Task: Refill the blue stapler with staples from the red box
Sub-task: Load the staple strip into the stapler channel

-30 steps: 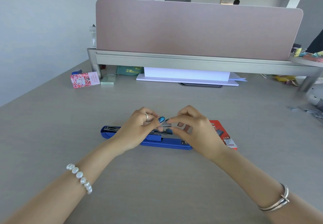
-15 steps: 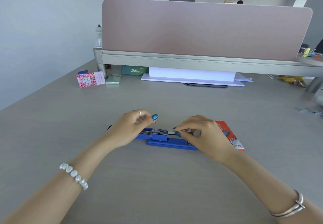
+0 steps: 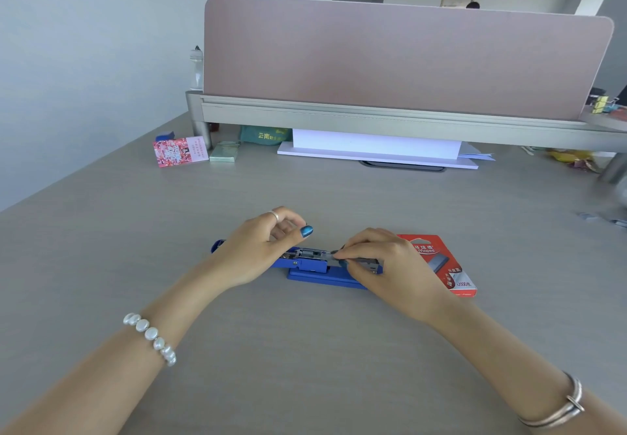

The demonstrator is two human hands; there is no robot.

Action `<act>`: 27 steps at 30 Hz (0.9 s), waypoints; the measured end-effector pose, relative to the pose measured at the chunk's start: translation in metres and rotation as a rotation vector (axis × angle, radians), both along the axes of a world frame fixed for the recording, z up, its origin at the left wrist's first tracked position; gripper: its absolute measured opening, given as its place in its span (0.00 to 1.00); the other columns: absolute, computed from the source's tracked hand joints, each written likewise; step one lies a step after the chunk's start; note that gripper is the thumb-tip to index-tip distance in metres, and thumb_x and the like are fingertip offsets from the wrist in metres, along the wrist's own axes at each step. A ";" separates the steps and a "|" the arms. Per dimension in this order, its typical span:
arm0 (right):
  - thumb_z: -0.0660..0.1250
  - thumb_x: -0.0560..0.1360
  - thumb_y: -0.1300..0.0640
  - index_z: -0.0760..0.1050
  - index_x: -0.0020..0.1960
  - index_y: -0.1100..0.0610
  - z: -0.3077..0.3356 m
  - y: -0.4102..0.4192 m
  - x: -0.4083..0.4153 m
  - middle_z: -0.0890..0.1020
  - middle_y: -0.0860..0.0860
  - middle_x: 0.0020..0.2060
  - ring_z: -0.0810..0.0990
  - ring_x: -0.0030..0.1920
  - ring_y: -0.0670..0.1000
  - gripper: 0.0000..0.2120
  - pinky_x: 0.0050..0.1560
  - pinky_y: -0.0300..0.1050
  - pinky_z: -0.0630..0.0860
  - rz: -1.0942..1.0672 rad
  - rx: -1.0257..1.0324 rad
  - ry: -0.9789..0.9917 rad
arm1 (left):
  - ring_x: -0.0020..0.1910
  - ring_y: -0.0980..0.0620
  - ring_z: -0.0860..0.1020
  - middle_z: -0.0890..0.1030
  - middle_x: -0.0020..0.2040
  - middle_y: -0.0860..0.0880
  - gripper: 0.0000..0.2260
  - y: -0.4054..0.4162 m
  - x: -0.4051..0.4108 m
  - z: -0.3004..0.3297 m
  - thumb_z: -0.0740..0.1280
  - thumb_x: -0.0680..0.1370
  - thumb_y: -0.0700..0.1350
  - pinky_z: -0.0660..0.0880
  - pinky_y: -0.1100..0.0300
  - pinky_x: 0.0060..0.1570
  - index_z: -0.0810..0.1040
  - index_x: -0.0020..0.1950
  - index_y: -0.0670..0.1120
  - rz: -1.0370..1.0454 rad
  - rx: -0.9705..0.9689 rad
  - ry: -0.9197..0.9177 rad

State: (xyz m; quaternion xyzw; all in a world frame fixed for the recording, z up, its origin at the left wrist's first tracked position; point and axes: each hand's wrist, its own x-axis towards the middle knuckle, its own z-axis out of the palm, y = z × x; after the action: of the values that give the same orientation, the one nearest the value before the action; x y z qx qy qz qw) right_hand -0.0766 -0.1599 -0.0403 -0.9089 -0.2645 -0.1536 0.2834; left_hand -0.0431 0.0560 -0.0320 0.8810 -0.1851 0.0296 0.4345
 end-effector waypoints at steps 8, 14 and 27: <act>0.67 0.71 0.60 0.76 0.58 0.47 0.000 -0.008 -0.005 0.81 0.44 0.48 0.76 0.47 0.42 0.17 0.51 0.34 0.71 -0.014 0.003 0.057 | 0.42 0.62 0.77 0.81 0.45 0.56 0.11 0.013 0.001 0.006 0.72 0.69 0.52 0.74 0.62 0.48 0.76 0.50 0.56 -0.075 0.111 0.055; 0.73 0.64 0.47 0.67 0.60 0.33 0.009 -0.033 -0.006 0.76 0.34 0.48 0.72 0.52 0.38 0.28 0.56 0.36 0.69 -0.106 -0.026 0.260 | 0.45 0.60 0.80 0.83 0.47 0.57 0.23 0.053 0.014 0.013 0.79 0.63 0.46 0.74 0.64 0.48 0.75 0.52 0.58 -0.138 0.313 0.192; 0.73 0.65 0.45 0.77 0.44 0.43 -0.002 -0.045 0.005 0.79 0.41 0.39 0.70 0.46 0.42 0.10 0.50 0.45 0.67 -0.071 -0.105 0.199 | 0.40 0.57 0.82 0.85 0.41 0.51 0.34 0.071 0.015 0.012 0.81 0.46 0.58 0.76 0.70 0.40 0.80 0.50 0.56 -0.100 -0.303 0.243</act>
State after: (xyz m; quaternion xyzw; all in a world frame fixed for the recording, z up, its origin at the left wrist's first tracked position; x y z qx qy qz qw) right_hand -0.0720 -0.2046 -0.0422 -0.9420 -0.2105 -0.0587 0.2547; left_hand -0.0281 0.1274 -0.0201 0.7923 -0.1682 -0.0710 0.5821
